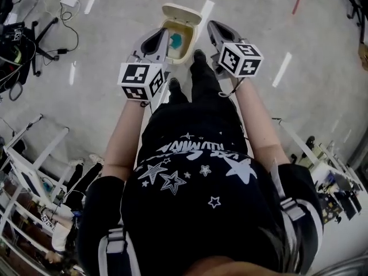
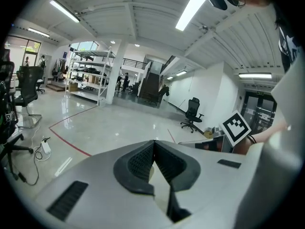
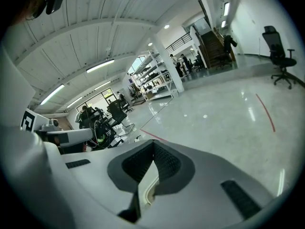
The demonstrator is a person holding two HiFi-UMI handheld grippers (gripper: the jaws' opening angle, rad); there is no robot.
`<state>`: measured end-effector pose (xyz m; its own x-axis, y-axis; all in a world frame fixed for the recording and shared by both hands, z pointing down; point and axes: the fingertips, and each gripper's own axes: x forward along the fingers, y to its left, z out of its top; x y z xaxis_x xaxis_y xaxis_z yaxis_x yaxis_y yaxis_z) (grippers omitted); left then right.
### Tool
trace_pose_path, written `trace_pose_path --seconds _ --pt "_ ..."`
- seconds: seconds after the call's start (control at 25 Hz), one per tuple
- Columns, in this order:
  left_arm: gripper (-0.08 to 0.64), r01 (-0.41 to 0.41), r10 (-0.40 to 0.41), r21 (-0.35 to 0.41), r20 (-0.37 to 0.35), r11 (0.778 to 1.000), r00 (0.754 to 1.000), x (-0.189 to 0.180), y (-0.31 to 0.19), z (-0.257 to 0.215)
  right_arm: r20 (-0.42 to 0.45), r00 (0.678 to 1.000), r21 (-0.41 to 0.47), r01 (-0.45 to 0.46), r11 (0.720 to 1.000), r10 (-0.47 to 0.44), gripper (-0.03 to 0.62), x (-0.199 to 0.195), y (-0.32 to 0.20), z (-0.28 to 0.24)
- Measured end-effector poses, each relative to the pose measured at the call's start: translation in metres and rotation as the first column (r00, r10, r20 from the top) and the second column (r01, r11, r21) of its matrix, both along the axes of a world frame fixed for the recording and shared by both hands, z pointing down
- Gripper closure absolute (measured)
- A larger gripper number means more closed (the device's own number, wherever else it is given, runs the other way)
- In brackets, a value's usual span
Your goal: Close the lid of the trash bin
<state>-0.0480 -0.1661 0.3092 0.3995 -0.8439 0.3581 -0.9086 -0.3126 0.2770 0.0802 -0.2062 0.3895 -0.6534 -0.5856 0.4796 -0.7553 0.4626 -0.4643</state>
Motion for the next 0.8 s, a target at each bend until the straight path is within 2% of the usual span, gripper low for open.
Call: trace_pose_path --seconds 0.44,0.8 --pt "0.549 0.012 -0.012 -0.117 0.003 0.993 1.000 0.017 -0.061 0.069 -0.004 0.998 -0.120 0.063 0.991 -0.064 0.592 -0.009 -0.055 0.076" --pt "0.549 0.044 -0.044 -0.174 0.005 0.984 0.999 0.024 -0.094 0.126 -0.006 0.991 -0.157 0.134 0.978 -0.137 0.592 -0.023 -0.077 0.126"
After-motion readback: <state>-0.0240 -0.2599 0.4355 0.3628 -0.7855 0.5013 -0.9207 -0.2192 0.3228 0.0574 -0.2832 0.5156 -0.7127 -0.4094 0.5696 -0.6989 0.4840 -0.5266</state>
